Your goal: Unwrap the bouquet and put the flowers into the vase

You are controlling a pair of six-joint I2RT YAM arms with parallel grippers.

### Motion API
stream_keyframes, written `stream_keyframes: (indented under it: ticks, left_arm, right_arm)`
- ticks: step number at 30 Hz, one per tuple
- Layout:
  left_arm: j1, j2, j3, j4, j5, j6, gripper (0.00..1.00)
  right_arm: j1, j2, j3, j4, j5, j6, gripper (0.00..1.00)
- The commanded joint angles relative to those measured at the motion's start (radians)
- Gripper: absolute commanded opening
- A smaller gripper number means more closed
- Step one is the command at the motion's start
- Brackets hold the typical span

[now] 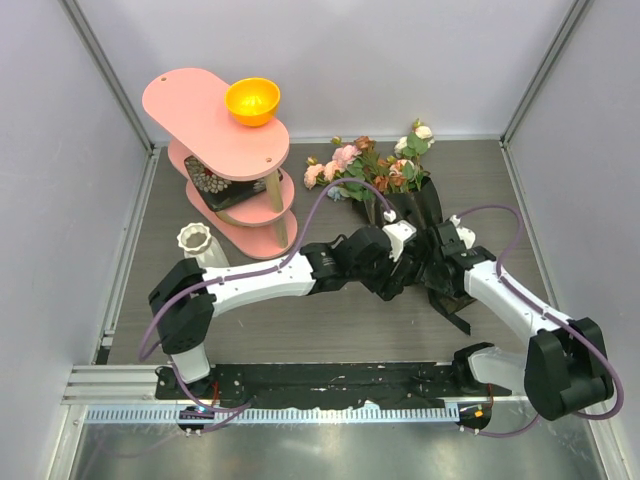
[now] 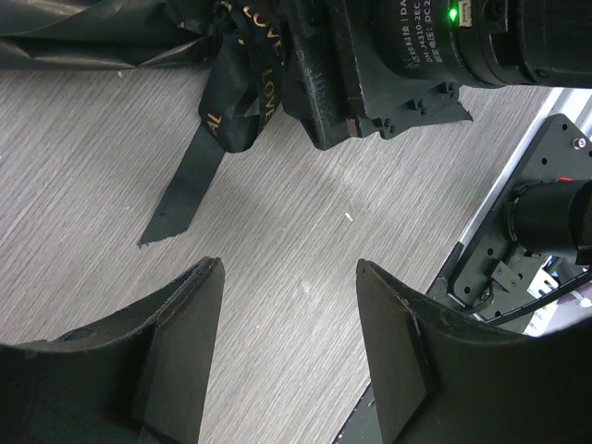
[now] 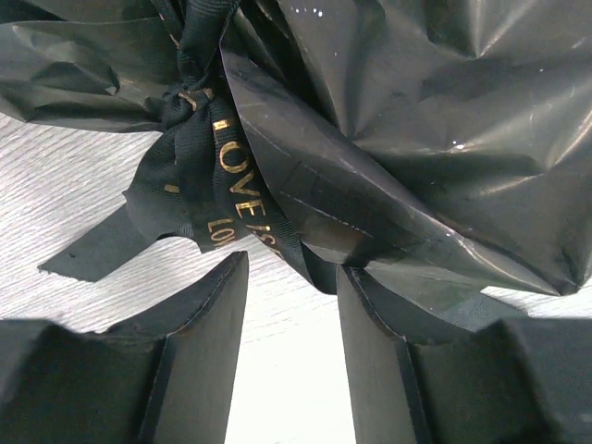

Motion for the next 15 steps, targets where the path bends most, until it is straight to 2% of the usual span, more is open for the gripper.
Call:
stream_keyframes:
  ticks: [1,2,5,6,8,9,12,15]
  left_arm:
    - [0.018,-0.019,-0.028,0.084,0.024,-0.022,0.62]
    - [0.023,-0.017,-0.031,0.09,0.027,-0.024,0.62]
    - [0.035,-0.005,-0.036,0.103,0.039,-0.027,0.61]
    - [0.04,0.001,-0.03,0.1,0.039,-0.025,0.61]
    - [0.058,0.036,-0.016,0.086,0.048,-0.008,0.62]
    - [0.066,0.053,0.013,0.072,0.059,0.016,0.64]
    - [0.084,0.179,0.132,-0.043,0.015,0.097,0.64]
    - [0.084,0.288,0.232,-0.127,-0.005,0.162,0.6]
  right_arm:
    - [-0.001,0.01,-0.024,0.091,0.037,-0.019,0.48]
    - [-0.001,0.011,-0.027,0.102,0.042,-0.019,0.46]
    - [-0.001,0.021,-0.031,0.114,0.049,-0.036,0.31]
    - [-0.001,0.019,-0.024,0.113,0.049,-0.042,0.13]
    - [-0.002,-0.002,-0.015,0.081,0.06,-0.047,0.04]
    - [-0.001,-0.016,-0.013,0.073,0.065,-0.047,0.01]
    - [-0.002,-0.094,-0.022,0.067,0.048,-0.019,0.01]
    - [-0.002,-0.15,-0.009,0.041,0.017,0.013,0.01]
